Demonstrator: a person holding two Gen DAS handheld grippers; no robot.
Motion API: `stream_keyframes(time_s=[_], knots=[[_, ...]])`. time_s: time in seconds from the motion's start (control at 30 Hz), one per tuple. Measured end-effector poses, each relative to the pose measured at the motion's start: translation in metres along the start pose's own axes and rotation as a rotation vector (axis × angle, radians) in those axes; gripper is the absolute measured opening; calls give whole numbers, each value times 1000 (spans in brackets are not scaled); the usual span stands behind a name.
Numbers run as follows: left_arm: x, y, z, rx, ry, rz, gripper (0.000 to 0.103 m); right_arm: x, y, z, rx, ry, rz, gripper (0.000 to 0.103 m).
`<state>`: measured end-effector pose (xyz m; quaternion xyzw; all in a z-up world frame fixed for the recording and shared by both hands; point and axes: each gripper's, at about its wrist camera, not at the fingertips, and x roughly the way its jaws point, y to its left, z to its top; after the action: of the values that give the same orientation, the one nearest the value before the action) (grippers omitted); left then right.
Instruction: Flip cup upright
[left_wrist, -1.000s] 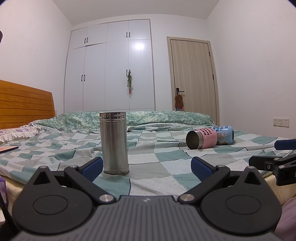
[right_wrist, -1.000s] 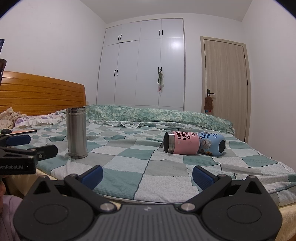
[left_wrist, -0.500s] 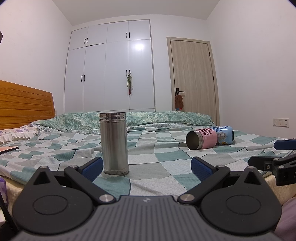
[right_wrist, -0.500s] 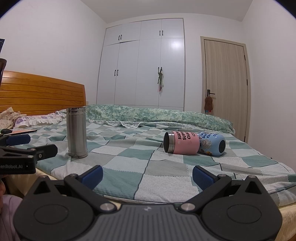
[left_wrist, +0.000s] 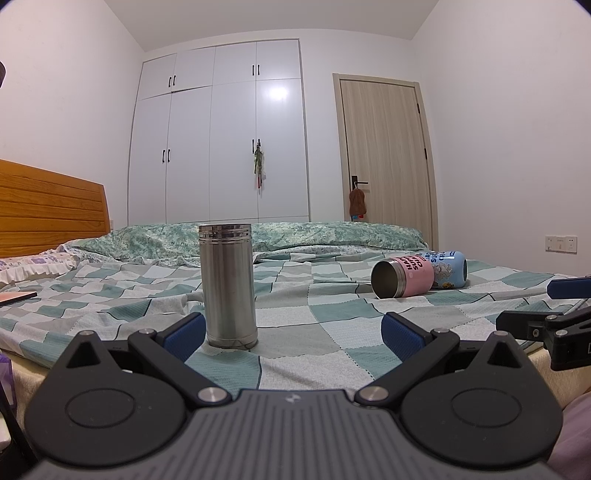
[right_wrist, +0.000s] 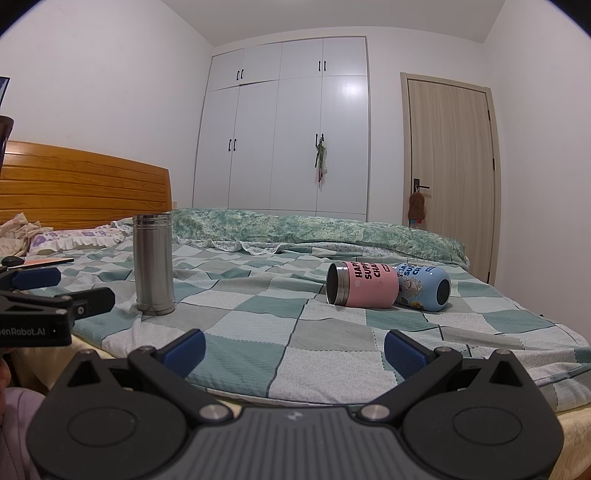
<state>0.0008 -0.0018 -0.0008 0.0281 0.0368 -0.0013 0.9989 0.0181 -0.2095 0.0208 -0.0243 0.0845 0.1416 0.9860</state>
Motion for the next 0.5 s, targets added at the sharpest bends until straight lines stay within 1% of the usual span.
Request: stream_keyframes(time_s=[0.4,0.5], knots=[[-1,1,0,1,2,0,103,2,1,-1,-3,5,-3,103],[0,-1,0,19,13,1,103,3,1,-1,-2,8,-5,103]])
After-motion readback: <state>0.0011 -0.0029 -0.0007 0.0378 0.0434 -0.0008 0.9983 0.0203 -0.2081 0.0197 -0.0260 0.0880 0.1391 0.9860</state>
